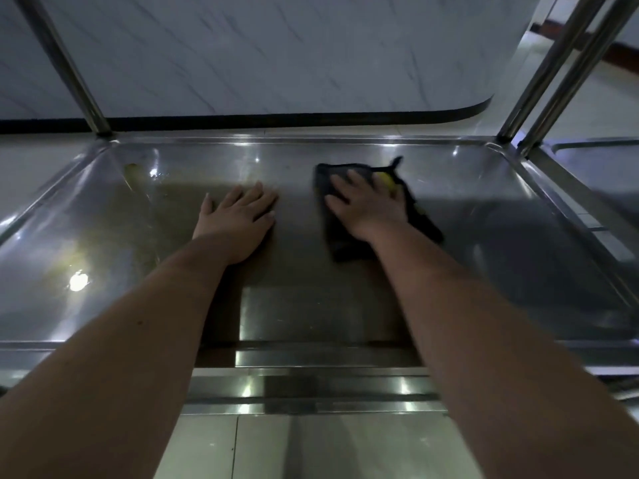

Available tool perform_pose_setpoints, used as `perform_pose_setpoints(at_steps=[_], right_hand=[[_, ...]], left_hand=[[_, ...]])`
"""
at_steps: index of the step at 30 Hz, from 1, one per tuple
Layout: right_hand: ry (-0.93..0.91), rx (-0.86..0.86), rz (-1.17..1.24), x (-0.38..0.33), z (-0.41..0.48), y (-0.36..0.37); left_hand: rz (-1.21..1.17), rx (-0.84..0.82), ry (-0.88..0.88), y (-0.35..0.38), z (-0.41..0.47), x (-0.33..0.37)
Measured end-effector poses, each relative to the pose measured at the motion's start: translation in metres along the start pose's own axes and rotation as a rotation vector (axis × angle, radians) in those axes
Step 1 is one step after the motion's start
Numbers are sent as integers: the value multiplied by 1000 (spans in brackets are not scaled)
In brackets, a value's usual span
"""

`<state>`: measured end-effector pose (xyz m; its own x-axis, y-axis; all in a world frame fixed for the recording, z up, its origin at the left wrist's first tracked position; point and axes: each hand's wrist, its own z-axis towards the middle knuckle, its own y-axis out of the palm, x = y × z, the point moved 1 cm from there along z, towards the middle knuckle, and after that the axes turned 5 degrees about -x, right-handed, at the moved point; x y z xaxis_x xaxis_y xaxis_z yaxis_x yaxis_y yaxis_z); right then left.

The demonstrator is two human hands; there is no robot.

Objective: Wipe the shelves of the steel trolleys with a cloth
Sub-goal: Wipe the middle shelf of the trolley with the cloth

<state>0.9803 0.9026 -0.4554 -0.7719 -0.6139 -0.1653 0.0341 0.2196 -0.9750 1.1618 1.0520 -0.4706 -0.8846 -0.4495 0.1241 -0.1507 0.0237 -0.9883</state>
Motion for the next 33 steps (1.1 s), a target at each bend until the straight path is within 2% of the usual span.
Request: perform_pose_setpoints(at_steps=[5,7,9,11,15,17,19,22,27,30,33], right_hand=[[446,71,37,170,-31,-25],[623,78,78,186,-41,-24],[705,67,126,153,-39,-21],[592,53,110,88,-31,-13],[117,16,11,-66,-42,23],[15,-17,1,-93,-55,31],[-25,-20,19,-73,-61,25],[82,52,38,13,-76,10],[537,8,53,195,-145,-11],[652,-7,43,202,-159,-11],[542,14,41,133,-147,-3]], left_hand=[[8,2,-4,2,2,4],[10,10,0,3,2,8],[14,4,6,2,1,13],[17,-2,6,0,0,16],[39,-9,-7,-3,-2,14],[62,-21,-6,-3,-3,11],[39,-28,-7,-3,-5,9],[-5,-27,1,-4,-6,7],[8,-32,-11,-2,-6,11],[17,-24,-27,0,-9,16],[22,-24,-40,-1,-12,19]])
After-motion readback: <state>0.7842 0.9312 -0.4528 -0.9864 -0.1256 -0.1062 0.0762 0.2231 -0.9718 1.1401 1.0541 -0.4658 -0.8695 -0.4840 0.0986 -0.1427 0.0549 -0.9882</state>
